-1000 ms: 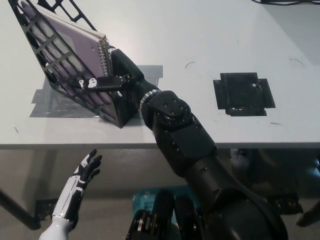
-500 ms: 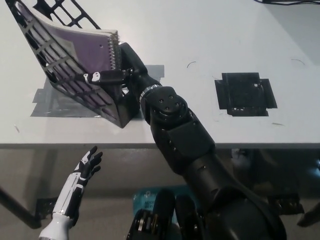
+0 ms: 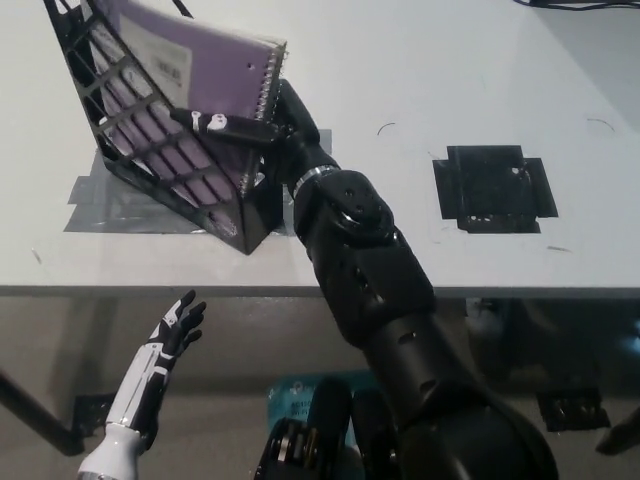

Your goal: A shelf with a book inside it is placed on the center of the desk infront of the robot. The robot uses its right hand to grab the book, take it out and hand it to a person.

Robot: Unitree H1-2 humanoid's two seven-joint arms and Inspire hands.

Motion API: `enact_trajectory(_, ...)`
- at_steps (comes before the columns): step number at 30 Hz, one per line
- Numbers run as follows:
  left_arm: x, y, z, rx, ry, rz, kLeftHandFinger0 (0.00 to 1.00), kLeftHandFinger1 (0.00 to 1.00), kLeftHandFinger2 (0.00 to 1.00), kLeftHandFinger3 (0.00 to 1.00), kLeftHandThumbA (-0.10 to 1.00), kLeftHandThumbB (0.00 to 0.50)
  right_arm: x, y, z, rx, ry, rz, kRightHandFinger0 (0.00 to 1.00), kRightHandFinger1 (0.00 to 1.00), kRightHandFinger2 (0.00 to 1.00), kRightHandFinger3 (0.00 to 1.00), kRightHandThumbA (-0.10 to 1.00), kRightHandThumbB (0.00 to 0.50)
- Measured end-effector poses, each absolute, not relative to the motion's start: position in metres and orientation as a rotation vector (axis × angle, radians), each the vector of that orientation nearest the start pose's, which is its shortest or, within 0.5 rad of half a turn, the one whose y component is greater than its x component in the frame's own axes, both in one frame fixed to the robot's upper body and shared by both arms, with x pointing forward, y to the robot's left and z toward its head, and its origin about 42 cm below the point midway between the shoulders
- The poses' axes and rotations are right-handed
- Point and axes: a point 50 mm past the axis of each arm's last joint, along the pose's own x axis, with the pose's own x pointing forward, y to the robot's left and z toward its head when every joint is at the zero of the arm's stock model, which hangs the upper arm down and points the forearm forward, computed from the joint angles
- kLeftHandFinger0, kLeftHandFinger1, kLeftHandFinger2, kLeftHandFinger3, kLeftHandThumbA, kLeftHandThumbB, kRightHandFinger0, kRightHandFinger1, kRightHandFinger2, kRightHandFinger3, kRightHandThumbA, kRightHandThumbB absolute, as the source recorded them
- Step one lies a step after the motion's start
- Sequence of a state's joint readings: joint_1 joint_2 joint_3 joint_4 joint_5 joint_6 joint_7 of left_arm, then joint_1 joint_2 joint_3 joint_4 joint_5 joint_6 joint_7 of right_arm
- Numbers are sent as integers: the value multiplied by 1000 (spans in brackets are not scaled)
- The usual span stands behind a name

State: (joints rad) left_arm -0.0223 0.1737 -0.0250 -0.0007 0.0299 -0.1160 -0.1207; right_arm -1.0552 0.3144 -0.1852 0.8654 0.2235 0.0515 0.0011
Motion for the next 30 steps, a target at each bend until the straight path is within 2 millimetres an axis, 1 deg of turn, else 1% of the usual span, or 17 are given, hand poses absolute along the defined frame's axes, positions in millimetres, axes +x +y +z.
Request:
enact_trajectory(2, 290, 252, 112, 213, -124, -161, 1000, 1000, 1000, 1000, 1000, 313, 505, 29, 286, 491, 23, 396, 0, 0, 0, 0, 1000, 69)
enact_trajectory(3, 290, 252, 112, 213, -124, -161, 1000, 1000, 1000, 1000, 1000, 307, 505, 29, 287, 503, 23, 395, 0, 0, 0, 0, 1000, 59)
enact_trajectory(5, 290, 252, 112, 214, -123, -161, 1000, 1000, 1000, 1000, 1000, 295, 504, 22, 295, 573, 7, 388, 0, 0, 0, 0, 1000, 55)
enact_trajectory(6, 290, 252, 112, 214, -122, -161, 1000, 1000, 1000, 1000, 1000, 288, 504, 18, 301, 597, -5, 388, 0, 0, 0, 0, 1000, 65)
enact_trajectory(8, 290, 252, 112, 214, -122, -161, 1000, 1000, 1000, 1000, 1000, 293, 503, 14, 308, 617, -23, 389, 0, 0, 0, 0, 1000, 57)
enact_trajectory(9, 291, 252, 112, 213, -123, -161, 1000, 1000, 1000, 1000, 1000, 304, 502, 11, 317, 636, -45, 393, 0, 0, 0, 0, 1000, 51)
enact_trajectory(10, 291, 252, 112, 212, -123, -161, 1000, 1000, 1000, 1000, 1000, 308, 502, 8, 323, 648, -62, 396, 0, 0, 0, 0, 1000, 75)
enact_trajectory(12, 293, 251, 113, 208, -126, -162, 1000, 1000, 1000, 1000, 1000, 308, 499, 3, 336, 671, -95, 405, 0, 0, 0, 0, 1000, 84)
enact_trajectory(13, 293, 251, 113, 205, -128, -162, 1000, 1000, 1000, 1000, 1000, 299, 497, -1, 344, 688, -118, 410, 0, 0, 0, 0, 1000, 77)
enact_trajectory(15, 294, 251, 114, 203, -129, -162, 1000, 1000, 1000, 1000, 1000, 281, 494, -5, 353, 702, -143, 414, 0, 0, 0, 0, 1000, 70)
enact_trajectory(17, 294, 251, 114, 202, -131, -163, 1000, 1000, 1000, 1000, 1000, 277, 490, -11, 365, 731, -170, 419, 0, 0, 0, 0, 1000, 66)
enact_trajectory(19, 295, 251, 114, 201, -131, -163, 1000, 1000, 1000, 1000, 1000, 276, 484, -17, 379, 766, -209, 428, 0, 0, 0, 0, 1000, 64)
enact_trajectory(20, 295, 251, 114, 200, -131, -164, 1000, 1000, 1000, 1000, 1000, 309, 482, -19, 383, 779, -219, 432, 0, 0, 0, 0, 1000, 50)
enact_trajectory(24, 295, 250, 114, 189, -128, -177, 1000, 1000, 1000, 1000, 1000, 302, 470, -35, 410, 853, -306, 452, 0, 0, 0, 0, 1000, 46)
enact_trajectory(26, 295, 250, 114, 187, -128, -179, 1000, 1000, 1000, 1000, 1000, 298, 466, -42, 420, 887, -339, 457, 0, 0, 0, 0, 1000, 38)
enact_trajectory(27, 295, 250, 114, 187, -128, -179, 1000, 1000, 1000, 1000, 1000, 296, 466, -42, 420, 887, -339, 457, 0, 0, 0, 0, 1000, 32)
enact_trajectory(30, 295, 250, 114, 188, -128, -179, 1000, 1000, 1000, 1000, 1000, 300, 455, -57, 436, 950, -397, 463, 0, 0, 0, 0, 1000, 29)
